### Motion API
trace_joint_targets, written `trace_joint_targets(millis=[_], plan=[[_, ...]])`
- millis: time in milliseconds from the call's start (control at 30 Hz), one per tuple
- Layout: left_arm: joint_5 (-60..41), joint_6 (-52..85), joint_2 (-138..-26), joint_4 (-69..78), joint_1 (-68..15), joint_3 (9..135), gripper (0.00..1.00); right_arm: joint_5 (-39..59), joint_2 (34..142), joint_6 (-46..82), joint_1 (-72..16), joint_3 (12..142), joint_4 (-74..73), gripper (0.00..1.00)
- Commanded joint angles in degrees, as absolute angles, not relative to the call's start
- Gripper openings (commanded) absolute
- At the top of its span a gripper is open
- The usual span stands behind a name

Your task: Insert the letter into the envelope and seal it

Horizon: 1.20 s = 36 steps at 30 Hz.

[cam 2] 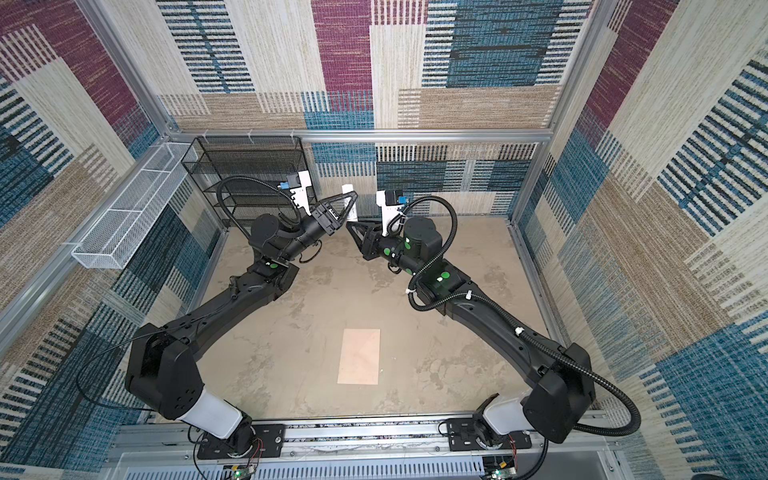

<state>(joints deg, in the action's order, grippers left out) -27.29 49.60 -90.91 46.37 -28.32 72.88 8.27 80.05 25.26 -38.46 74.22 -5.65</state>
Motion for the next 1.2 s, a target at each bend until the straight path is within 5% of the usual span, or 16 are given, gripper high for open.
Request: trace_joint_targets(millis=[0,333,500,767,1167], plan=[[-33.7,46.1,-90.7,39.1,-29.8,72.1,0.0,-8.8,79.9,17.1,-40.9,77.3,-11.8,0.19],[-31.6,45.4,-90.9,38.9,-30.1,71.7,0.0,-26.4,83.1,1.6,-49.9,83.4,-7.3,0.17],[-30.5,45.1,-91.0,39.3,-30.0,71.9,0.0,-25.7,83.4,-0.7,-50.9,82.2,-7.2,0.25],[-31.5,47.6,-91.5,41.4,-27.5,75.3,0.0,-13.4,77.5,3.9,-49.5,71.3,-11.4,0.57],[-41.1,66.4,-96.0,60.2,-23.1,77.5,0.0,26.7,72.1,28.3,-33.1,57.3,-29.1,0.54]])
